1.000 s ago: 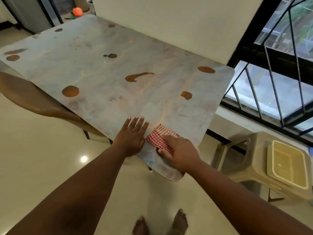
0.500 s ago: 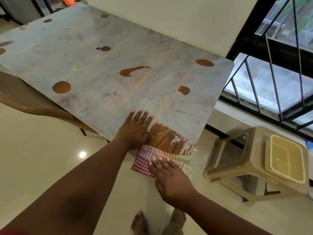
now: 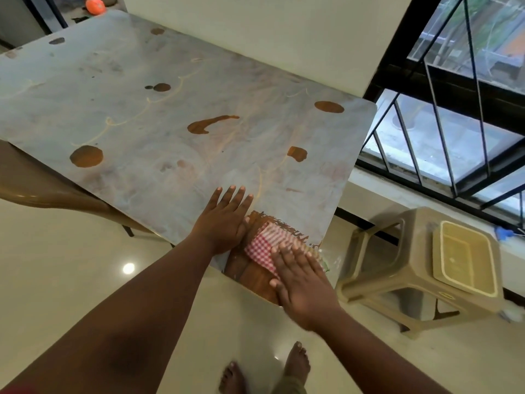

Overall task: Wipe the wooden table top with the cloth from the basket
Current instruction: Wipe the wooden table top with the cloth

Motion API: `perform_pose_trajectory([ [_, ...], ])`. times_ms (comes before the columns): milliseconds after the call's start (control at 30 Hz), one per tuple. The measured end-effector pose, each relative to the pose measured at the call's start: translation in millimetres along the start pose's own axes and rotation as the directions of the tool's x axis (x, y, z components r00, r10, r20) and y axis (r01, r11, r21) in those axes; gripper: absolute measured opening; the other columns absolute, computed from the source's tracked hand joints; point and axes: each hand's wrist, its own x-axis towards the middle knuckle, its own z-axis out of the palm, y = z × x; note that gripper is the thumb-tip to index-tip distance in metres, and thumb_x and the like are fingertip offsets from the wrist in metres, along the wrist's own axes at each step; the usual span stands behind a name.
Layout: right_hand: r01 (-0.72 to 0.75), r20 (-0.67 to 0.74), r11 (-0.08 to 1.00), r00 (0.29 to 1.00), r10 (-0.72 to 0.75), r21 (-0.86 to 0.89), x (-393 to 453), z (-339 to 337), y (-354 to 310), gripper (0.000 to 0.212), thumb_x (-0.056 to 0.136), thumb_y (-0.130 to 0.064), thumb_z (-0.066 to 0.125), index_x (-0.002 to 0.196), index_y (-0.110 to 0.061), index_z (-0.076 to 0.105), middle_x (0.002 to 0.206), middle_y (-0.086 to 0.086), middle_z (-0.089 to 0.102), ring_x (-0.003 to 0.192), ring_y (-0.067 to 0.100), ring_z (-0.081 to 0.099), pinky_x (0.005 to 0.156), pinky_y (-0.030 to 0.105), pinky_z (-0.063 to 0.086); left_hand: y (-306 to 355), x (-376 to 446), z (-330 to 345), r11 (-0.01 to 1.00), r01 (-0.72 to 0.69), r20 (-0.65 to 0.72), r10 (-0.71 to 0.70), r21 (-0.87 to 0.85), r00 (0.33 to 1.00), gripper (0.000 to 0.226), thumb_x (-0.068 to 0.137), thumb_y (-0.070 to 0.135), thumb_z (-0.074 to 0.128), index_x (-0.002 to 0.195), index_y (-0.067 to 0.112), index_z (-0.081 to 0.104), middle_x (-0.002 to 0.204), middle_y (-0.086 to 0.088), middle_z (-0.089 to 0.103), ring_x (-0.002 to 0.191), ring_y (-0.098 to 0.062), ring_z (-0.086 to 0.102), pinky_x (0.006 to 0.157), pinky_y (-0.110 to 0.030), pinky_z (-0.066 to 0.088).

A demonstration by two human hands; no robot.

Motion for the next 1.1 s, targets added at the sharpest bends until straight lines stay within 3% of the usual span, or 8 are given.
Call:
perform_pose_trajectory([
  [233, -0.029, 0.052, 1.000, 0.998, 0.028, 0.012, 39.2, -11.8, 35.4, 0.061, 0.086, -0.069, -0.009, 0.135, -0.043, -0.033, 0.151, -0.010, -0.029, 0.133, 0.010, -0.035, 0.094, 0.024, -0.037, 1.2, 16.6, 4.2, 0.999, -0.035, 0.003, 0.035, 0.003, 0.999, 0.070, 0.091, 0.053, -0.001, 0.152, 0.020, 0.008, 0.160, -0.005, 0.003, 0.146, -0.024, -0.009, 0.113, -0.040, -0.020],
  [400, -0.038, 0.100, 0.999, 0.994, 0.034, 0.036, 57.7, -34.9, 46.1, 0.063, 0.093, -0.063, 0.002, 0.147, -0.037, -0.016, 0.156, -0.007, -0.020, 0.136, 0.010, -0.028, 0.104, 0.031, -0.026, -5.2, 31.8, 3.7, 0.999, -0.036, -0.005, 0.036, 0.008, 0.999, 0.067, 0.092, 0.050, 0.005, 0.152, 0.019, 0.008, 0.160, -0.006, 0.003, 0.147, -0.024, -0.007, 0.111, -0.038, -0.023],
  [633, 0.149, 0.135, 0.983, 0.977, -0.163, 0.108, 21.4, -31.0, 3.2, 0.056, 0.092, -0.064, -0.002, 0.144, -0.047, -0.012, 0.156, -0.011, -0.008, 0.140, 0.010, -0.024, 0.110, 0.034, -0.022, -6.5, 53.8, 1.4, 0.999, -0.041, -0.024, 0.040, -0.019, 0.999, 0.064, 0.092, 0.041, 0.008, 0.152, 0.017, 0.011, 0.160, -0.008, 0.009, 0.147, -0.025, -0.001, 0.113, -0.039, -0.019],
  [800, -0.023, 0.036, 0.993, 0.999, 0.019, 0.117, 36.0, -50.5, 10.1, 0.052, 0.098, -0.055, 0.016, 0.148, -0.044, 0.008, 0.151, -0.003, 0.035, 0.142, 0.024, 0.022, 0.113, 0.038, 0.012, 2.8, 78.6, 1.9, 0.998, -0.056, -0.024, 0.057, 0.020, 0.998, 0.059, 0.097, 0.040, 0.011, 0.152, 0.018, 0.007, 0.160, -0.007, 0.006, 0.147, -0.026, -0.003, 0.114, -0.042, -0.015],
  [933, 0.109, 0.032, 0.992, 0.993, -0.111, 0.062, 53.5, -36.3, -9.0, 0.057, 0.099, -0.045, 0.023, 0.149, -0.029, 0.000, 0.155, -0.005, -0.005, 0.144, 0.023, -0.012, 0.109, 0.042, -0.023, -0.3, 99.2, 4.0, 1.000, -0.009, -0.017, 0.009, -0.022, 1.000, 0.059, 0.097, 0.038, 0.010, 0.152, 0.018, 0.005, 0.161, -0.007, 0.005, 0.147, -0.023, -0.005, 0.114, -0.039, -0.017],
  [967, 0.121, 0.025, 0.992, 0.992, -0.122, 0.038, 53.2, -29.6, -9.4, 0.058, 0.099, -0.046, 0.026, 0.150, -0.026, 0.008, 0.154, -0.002, 0.000, 0.145, 0.024, -0.003, 0.114, 0.044, -0.017, -2.0, 105.1, 4.3, 1.000, 0.002, -0.014, -0.002, -0.019, 1.000, 0.058, 0.097, 0.038, 0.011, 0.152, 0.018, 0.004, 0.161, -0.007, 0.004, 0.147, -0.023, -0.006, 0.114, -0.038, -0.018],
  [1033, 0.130, -0.013, 0.991, 0.991, -0.130, 0.013, 52.4, -26.4, -3.4, 0.057, 0.096, -0.049, 0.035, 0.146, -0.021, 0.035, 0.150, 0.001, 0.030, 0.139, 0.022, 0.028, 0.114, 0.043, 0.017, -4.8, 115.1, 5.0, 1.000, 0.025, -0.011, -0.025, -0.011, 1.000, 0.057, 0.099, 0.038, 0.013, 0.151, 0.019, 0.002, 0.161, -0.005, 0.002, 0.147, -0.021, -0.007, 0.113, -0.036, -0.020],
  [1100, 0.178, -0.060, 0.984, 0.982, -0.176, 0.020, 58.1, -27.9, 8.6, 0.056, 0.096, -0.049, 0.039, 0.143, -0.019, 0.042, 0.147, 0.001, 0.039, 0.137, 0.019, 0.033, 0.108, 0.040, 0.021, -6.2, 123.7, 4.0, 0.999, 0.035, 0.003, -0.035, -0.002, 0.999, 0.059, 0.097, 0.041, 0.009, 0.151, 0.019, 0.001, 0.161, -0.004, 0.002, 0.147, -0.020, -0.008, 0.112, -0.035, -0.022],
])
